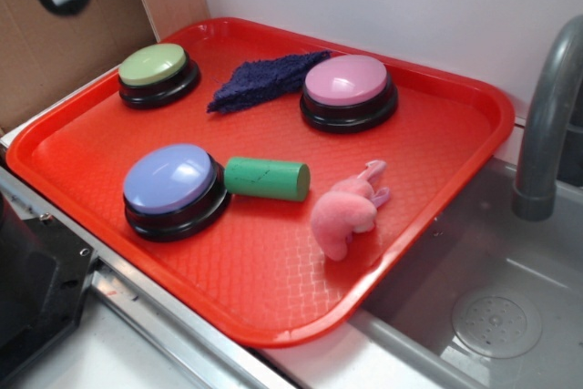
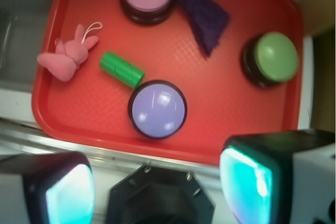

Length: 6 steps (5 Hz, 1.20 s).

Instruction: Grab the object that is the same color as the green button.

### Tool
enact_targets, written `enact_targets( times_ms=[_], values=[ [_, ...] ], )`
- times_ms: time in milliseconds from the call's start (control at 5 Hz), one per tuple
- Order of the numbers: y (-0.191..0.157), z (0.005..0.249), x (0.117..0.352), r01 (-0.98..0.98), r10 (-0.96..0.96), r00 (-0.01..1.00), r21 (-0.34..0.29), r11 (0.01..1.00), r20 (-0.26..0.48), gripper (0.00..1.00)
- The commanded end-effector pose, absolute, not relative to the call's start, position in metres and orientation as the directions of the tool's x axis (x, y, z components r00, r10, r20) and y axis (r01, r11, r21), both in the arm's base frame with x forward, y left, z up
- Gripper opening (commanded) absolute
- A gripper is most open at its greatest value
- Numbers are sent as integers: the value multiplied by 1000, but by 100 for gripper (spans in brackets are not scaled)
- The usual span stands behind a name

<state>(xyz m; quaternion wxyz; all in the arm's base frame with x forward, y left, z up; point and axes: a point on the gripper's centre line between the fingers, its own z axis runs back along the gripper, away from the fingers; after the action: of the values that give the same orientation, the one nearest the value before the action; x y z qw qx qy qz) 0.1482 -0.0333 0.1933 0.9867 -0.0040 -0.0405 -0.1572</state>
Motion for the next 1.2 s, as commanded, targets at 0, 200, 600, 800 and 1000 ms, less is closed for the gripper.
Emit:
enact_targets(
  times_ms=[0,200,600,800,1000],
  values=[
    [-49,139,191,654,-646,733,39,755,211,100],
    [-59,103,208,778,-769,604,52,626,210,100],
    [-84,54,219,878,-814,432,25,478,388,100],
    [-87,34,215,868,-824,466,17,497,323,100],
    [-88,30,215,856,-828,485,39,515,280,34]
  ],
)
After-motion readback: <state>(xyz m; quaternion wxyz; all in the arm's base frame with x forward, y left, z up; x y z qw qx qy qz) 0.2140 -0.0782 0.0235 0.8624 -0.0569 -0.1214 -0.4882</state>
